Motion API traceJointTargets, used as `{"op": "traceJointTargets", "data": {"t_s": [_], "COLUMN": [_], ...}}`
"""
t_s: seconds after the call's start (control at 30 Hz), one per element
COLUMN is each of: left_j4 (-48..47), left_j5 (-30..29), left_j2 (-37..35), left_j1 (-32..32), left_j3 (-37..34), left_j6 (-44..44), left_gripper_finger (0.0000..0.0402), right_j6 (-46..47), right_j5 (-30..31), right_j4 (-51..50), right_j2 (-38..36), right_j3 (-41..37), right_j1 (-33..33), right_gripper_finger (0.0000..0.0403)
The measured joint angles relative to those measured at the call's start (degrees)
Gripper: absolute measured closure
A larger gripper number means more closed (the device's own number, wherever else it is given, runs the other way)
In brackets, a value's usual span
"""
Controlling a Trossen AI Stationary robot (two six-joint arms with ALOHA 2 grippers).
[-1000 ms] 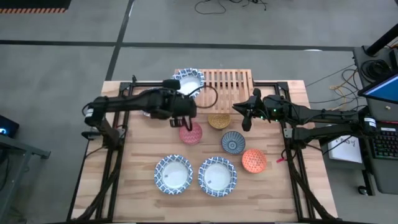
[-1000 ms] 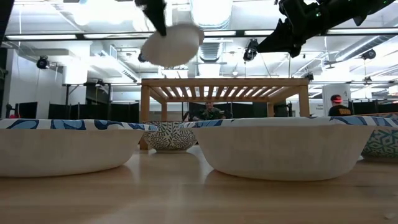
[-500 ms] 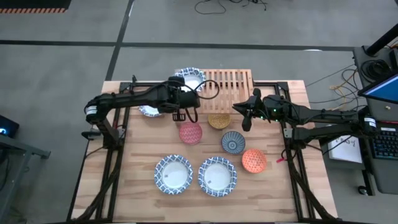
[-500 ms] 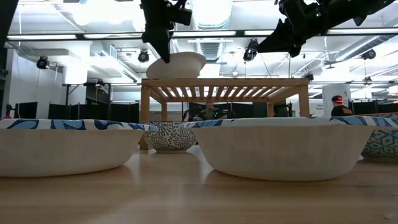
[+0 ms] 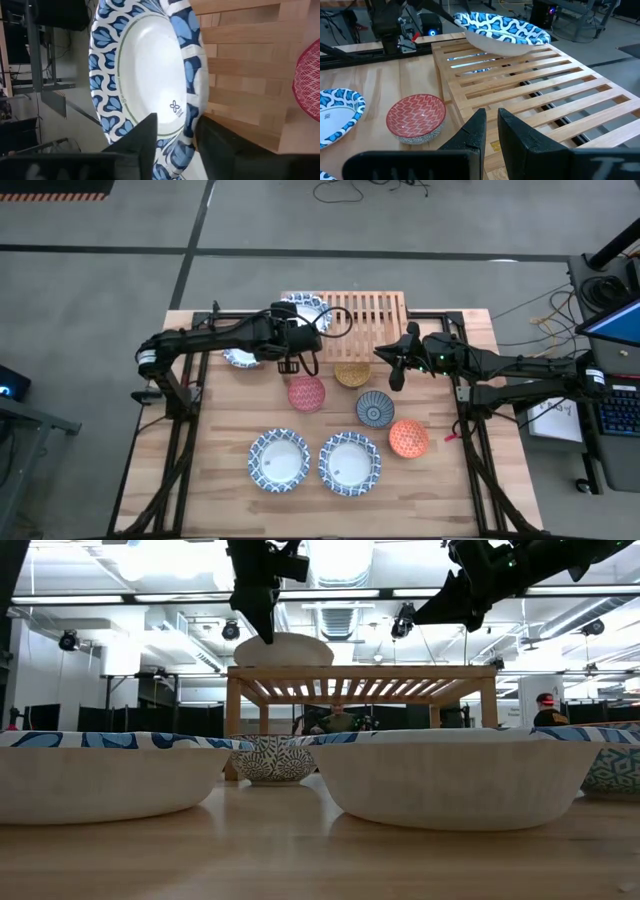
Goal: Place and stack bowls onto a shelf
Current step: Put the middle left white bowl on the shelf
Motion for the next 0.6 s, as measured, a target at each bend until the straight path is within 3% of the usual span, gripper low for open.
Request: {"op": "traceJointTargets", "data": {"t_s": [0.37,0.6], "left_j4": [3.04,-3.23], "left_j5": [3.91,7.57], "left_j2": [-0.11,-0.24], "left_j1": [-0.67,-1.05], "left_j3": [0.58,5.09], "left_j6": [0.2,-1.09], "left_gripper_finger": [0.0161,0.0143], "right_j6": [0.59,0.73], "right_j5": [-0.01,-0.01], "right_j4": [0.0,-0.02], "right_j2": [0.0,0.0], "right_j3": [0.0,0.0], "right_j1": [0.0,0.0], "right_gripper_finger": [0.0365,0.0365]}}
